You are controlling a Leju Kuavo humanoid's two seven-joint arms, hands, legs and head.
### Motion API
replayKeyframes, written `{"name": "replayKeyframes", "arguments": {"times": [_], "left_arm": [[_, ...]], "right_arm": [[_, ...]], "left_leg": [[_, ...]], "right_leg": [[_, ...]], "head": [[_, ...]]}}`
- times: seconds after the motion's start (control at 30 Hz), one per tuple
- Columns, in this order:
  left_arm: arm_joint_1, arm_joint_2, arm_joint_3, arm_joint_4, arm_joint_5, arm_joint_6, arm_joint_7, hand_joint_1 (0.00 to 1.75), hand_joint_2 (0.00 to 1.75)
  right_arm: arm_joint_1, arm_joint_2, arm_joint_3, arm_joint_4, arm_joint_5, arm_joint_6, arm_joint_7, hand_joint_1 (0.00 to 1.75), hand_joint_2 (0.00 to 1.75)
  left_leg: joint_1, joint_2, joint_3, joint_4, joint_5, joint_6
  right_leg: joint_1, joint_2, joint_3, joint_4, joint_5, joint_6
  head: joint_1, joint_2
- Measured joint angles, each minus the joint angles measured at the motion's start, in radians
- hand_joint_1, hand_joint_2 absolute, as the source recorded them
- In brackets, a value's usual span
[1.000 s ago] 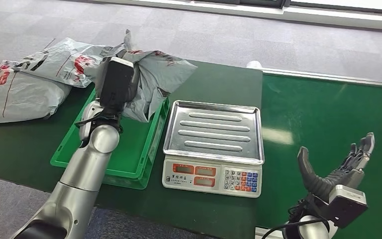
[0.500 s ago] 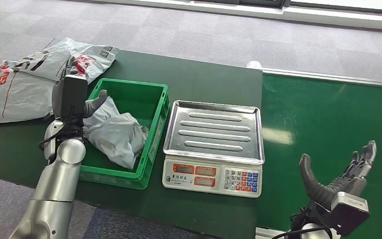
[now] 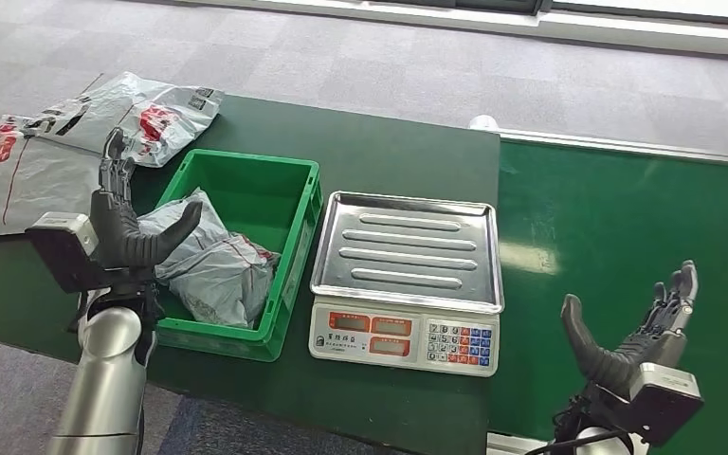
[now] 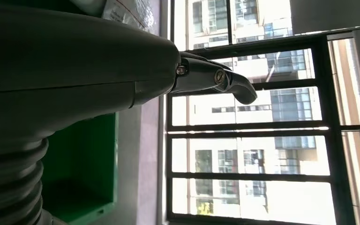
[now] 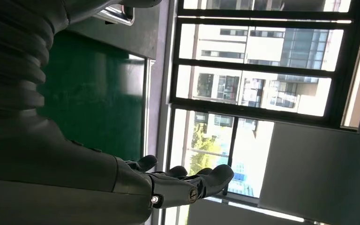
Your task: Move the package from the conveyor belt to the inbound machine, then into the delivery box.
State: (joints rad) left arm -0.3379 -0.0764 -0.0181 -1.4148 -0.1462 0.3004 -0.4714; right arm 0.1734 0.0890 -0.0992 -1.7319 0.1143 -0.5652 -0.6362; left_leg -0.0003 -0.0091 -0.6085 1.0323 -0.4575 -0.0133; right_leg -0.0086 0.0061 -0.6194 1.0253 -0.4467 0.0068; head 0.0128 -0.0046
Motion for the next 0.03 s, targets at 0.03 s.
{"name": "replayKeyframes", "arguments": {"times": [0.03], "left_arm": [[0.015, -0.002, -0.003, -0.023, 0.025, -0.011, -0.012, 0.0, 1.75]], "right_arm": [[0.001, -0.002, 0.0, 0.0, 0.0, 0.008, 0.001, 0.0, 1.75]], "left_leg": [[0.0, 0.0, 0.0, 0.0, 0.0, 0.0]], "right_leg": [[0.0, 0.0, 0.0, 0.0, 0.0, 0.0]], "head": [[0.0, 0.0]]}}
